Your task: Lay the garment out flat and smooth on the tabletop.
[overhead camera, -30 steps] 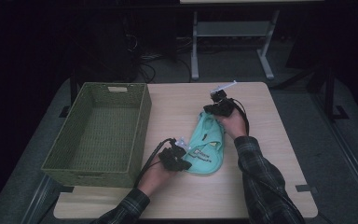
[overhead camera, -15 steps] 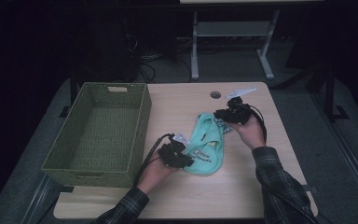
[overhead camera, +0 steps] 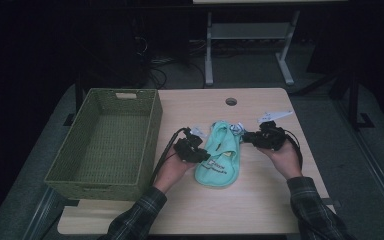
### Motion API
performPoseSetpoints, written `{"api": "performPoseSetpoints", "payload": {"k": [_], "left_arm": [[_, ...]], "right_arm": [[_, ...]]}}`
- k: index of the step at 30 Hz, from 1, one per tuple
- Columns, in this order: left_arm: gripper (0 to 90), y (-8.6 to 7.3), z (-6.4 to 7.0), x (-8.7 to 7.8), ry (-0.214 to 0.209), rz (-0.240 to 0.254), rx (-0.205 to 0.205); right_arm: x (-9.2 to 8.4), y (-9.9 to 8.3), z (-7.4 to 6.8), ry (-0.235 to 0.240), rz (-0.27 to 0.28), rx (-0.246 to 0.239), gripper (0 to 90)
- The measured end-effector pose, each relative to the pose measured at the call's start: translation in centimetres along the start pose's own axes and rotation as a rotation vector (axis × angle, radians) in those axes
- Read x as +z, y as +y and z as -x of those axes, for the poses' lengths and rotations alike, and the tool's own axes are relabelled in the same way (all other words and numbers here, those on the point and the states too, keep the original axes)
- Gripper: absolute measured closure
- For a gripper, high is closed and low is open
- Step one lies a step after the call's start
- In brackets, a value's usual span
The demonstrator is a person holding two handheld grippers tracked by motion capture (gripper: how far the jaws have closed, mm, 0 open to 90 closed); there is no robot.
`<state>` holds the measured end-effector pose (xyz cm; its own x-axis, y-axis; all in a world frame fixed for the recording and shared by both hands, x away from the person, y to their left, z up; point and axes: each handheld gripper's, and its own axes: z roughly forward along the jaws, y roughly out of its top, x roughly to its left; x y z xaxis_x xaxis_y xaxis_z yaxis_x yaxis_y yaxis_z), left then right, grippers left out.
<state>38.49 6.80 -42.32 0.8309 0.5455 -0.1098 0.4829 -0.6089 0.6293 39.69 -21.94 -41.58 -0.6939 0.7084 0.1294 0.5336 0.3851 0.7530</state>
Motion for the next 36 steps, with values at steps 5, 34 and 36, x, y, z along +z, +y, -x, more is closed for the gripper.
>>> {"api": "performPoseSetpoints", "payload": {"k": [5, 34, 36], "left_arm": [[71.4, 0.7, -1.1, 1.0, 0.023, -0.005, -0.014], [89.7, 0.3, -2.8, 4.3, 0.034, -0.050, -0.025], [89.8, 0.2, -2.8, 4.2, 0.027, -0.043, -0.029]], "right_arm": [[-0.1, -1.9, -0.3, 0.012, -0.009, 0.002, 77.5], [4.0, -3.9, -2.1, 0.012, -0.129, 0.002, 82.3], [4.0, -4.0, -2.1, 0.021, -0.123, -0.002, 88.5]]}}
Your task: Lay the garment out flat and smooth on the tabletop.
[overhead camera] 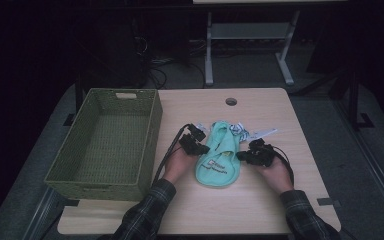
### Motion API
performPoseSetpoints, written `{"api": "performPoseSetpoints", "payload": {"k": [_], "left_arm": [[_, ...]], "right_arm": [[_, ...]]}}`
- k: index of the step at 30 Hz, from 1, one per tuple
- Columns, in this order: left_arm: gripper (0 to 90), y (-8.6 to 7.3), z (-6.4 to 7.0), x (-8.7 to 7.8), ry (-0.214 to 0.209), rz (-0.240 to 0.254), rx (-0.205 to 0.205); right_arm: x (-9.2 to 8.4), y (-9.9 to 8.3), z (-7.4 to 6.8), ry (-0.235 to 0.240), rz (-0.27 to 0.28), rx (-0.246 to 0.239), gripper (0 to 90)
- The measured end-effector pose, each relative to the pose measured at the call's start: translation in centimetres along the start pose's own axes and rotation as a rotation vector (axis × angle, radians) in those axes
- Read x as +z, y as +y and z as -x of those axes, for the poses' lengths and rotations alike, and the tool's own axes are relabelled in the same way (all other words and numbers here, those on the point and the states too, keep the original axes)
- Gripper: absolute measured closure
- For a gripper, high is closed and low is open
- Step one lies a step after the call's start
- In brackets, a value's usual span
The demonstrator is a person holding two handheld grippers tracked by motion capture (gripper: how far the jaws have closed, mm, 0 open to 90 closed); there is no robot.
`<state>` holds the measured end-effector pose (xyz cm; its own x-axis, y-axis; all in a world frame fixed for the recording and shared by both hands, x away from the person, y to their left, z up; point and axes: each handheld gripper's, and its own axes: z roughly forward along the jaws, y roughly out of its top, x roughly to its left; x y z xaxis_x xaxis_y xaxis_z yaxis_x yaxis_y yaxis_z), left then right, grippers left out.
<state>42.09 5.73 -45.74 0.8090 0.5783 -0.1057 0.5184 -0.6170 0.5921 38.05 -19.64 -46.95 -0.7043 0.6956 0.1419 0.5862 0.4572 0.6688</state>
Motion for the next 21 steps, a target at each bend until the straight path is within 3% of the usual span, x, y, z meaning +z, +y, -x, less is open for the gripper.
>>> {"api": "performPoseSetpoints", "payload": {"k": [3, 7, 11, 17, 21], "left_arm": [[89.8, -0.1, -0.1, -0.3, -0.004, 0.012, -0.012], [89.8, -0.3, -0.2, -1.2, 0.008, 0.028, -0.022], [89.9, -0.9, -0.4, -2.0, 0.028, 0.012, -0.022], [89.9, -2.0, 0.2, -2.4, -0.011, -0.020, -0.024], [88.2, -2.2, 1.4, -2.6, -0.037, -0.005, -0.006]], "right_arm": [[-0.1, 0.1, -0.1, -0.020, -0.005, -0.028, 89.9], [-0.8, -0.1, 0.2, -0.043, 0.000, -0.022, 90.0], [-2.0, -0.6, 1.2, -0.075, 0.002, -0.004, 90.0], [-3.5, -1.7, 2.4, -0.095, 0.005, 0.036, 90.0], [-3.7, -2.0, 2.4, -0.082, 0.018, 0.037, 85.2]]}}
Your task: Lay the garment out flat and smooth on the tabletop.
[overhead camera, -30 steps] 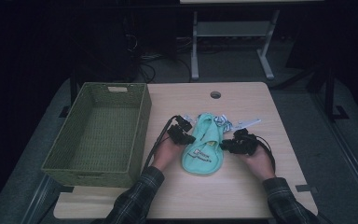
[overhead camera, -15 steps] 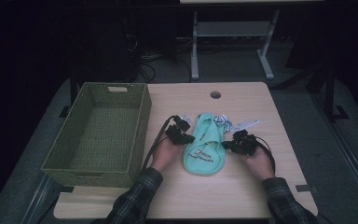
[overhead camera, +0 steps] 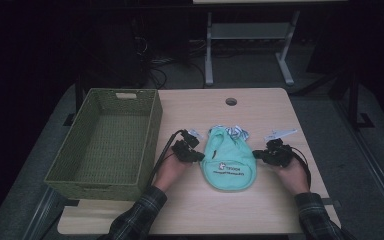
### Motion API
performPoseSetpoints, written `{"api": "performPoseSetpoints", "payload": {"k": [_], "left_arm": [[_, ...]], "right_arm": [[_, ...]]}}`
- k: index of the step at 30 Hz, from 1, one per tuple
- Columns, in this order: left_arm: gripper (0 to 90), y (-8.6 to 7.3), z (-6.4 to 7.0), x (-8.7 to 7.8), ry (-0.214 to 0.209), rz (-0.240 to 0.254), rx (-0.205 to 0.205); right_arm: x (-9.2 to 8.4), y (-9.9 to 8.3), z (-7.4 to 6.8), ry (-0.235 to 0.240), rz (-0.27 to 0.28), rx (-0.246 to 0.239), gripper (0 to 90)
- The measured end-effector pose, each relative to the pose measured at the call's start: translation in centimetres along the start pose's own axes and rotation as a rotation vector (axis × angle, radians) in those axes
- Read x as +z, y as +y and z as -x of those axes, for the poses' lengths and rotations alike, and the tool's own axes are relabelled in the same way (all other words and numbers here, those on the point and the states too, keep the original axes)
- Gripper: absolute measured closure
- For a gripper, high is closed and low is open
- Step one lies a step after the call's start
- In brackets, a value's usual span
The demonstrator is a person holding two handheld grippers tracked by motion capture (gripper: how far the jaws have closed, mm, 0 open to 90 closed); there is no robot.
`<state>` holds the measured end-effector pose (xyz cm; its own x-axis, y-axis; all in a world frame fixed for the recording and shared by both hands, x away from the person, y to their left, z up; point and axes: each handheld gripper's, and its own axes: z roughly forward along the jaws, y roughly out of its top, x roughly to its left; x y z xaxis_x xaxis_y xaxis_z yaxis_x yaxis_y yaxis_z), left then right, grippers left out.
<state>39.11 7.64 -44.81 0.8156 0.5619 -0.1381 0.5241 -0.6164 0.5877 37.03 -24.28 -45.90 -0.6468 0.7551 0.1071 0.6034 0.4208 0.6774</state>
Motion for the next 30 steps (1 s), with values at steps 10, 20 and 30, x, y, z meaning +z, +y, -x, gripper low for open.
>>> {"api": "performPoseSetpoints", "payload": {"k": [10, 20, 30], "left_arm": [[86.9, 1.0, 0.3, -0.1, 0.038, 0.051, 0.047], [89.6, 0.5, -0.1, 1.5, 0.016, -0.006, 0.050], [89.6, -0.9, 2.3, 0.7, -0.037, -0.036, 0.092]], "right_arm": [[0.3, 0.8, -1.7, 0.060, 0.027, -0.041, 89.6], [1.9, 0.7, -1.6, 0.049, -0.037, -0.061, 89.9], [0.3, -1.0, -3.1, 0.077, -0.068, -0.095, 89.9]]}}
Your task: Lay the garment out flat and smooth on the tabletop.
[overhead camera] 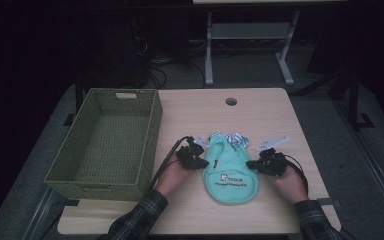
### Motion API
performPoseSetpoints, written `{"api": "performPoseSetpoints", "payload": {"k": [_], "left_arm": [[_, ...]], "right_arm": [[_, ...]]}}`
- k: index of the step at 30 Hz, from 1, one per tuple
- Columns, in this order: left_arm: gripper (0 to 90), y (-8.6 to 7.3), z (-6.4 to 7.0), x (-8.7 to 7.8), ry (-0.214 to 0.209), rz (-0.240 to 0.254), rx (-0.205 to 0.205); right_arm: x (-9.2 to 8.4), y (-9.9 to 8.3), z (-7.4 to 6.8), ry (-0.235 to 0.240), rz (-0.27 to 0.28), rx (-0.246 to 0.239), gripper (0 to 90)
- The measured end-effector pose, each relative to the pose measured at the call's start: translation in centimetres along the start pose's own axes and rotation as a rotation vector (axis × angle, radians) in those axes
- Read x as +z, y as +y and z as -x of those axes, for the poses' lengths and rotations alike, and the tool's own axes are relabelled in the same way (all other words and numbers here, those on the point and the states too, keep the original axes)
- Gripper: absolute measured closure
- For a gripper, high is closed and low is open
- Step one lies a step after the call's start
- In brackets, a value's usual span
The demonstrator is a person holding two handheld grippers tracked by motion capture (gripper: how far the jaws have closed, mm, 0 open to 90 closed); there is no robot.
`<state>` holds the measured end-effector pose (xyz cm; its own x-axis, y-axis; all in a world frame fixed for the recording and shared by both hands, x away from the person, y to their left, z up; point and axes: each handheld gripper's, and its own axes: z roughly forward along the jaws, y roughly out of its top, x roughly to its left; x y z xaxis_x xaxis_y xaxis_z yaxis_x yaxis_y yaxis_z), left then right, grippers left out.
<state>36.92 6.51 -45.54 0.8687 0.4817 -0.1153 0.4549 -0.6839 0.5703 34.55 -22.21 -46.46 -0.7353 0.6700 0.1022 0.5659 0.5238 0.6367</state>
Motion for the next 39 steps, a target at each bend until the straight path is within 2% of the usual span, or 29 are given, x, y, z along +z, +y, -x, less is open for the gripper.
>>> {"api": "performPoseSetpoints", "payload": {"k": [5, 6, 7, 8, 9, 10, 14, 16, 20, 23, 28, 30, 32, 34, 39], "left_arm": [[89.6, -0.7, 1.3, -0.5, -0.020, -0.030, 0.035], [89.6, -0.8, 1.6, -0.6, -0.022, -0.025, 0.028], [89.6, -0.9, 1.6, -0.7, -0.022, -0.033, 0.043], [89.7, -1.0, 1.8, -0.6, -0.024, -0.015, 0.021], [89.6, -1.0, 1.6, -0.7, -0.026, -0.030, 0.040], [89.7, -1.0, 1.6, -0.6, -0.029, -0.023, 0.031], [89.7, -0.9, 1.6, -0.6, -0.028, -0.030, 0.039], [89.7, -0.9, 1.8, -0.5, -0.026, -0.015, 0.021], [89.7, -0.9, 1.7, -0.5, -0.027, -0.022, 0.031], [89.7, -0.9, 1.7, -0.5, -0.026, -0.023, 0.035], [89.7, -0.8, 1.7, -0.5, -0.024, -0.028, 0.038], [89.7, -0.8, 1.7, -0.6, -0.021, -0.037, 0.053], [89.8, -0.8, 1.8, -0.6, -0.018, -0.038, 0.058], [89.7, -0.7, 1.8, -0.6, -0.016, -0.041, 0.062], [89.8, -0.7, 1.8, -0.6, -0.014, -0.042, 0.063]], "right_arm": [[-0.7, -1.0, -1.4, 0.025, -0.004, -0.010, 89.9], [-0.8, -1.2, -1.6, 0.030, -0.008, -0.012, 89.9], [-1.0, -1.3, -1.9, 0.034, -0.010, -0.015, 89.8], [-1.1, -1.4, -2.0, 0.031, -0.015, -0.015, 89.8], [-1.2, -1.5, -2.1, 0.033, -0.014, -0.020, 89.7], [-1.3, -1.6, -2.2, 0.033, -0.010, -0.016, 89.4], [-2.2, -0.9, -1.3, 0.012, 0.040, 0.010, 87.9], [-2.6, -0.2, -0.6, -0.003, 0.066, 0.019, 87.8], [-2.6, 1.2, 0.6, -0.016, 0.099, 0.036, 87.4], [-2.0, 2.4, 1.7, -0.022, 0.118, 0.053, 88.1], [-0.3, 3.9, 2.8, -0.020, 0.103, 0.071, 89.6], [0.3, 4.4, 3.0, -0.013, 0.099, 0.080, 89.7], [0.7, 4.8, 2.9, 0.000, 0.100, 0.091, 89.7], [1.2, 5.1, 2.7, 0.008, 0.098, 0.081, 89.7], [2.4, 4.9, 2.2, 0.021, 0.056, 0.073, 89.7]]}}
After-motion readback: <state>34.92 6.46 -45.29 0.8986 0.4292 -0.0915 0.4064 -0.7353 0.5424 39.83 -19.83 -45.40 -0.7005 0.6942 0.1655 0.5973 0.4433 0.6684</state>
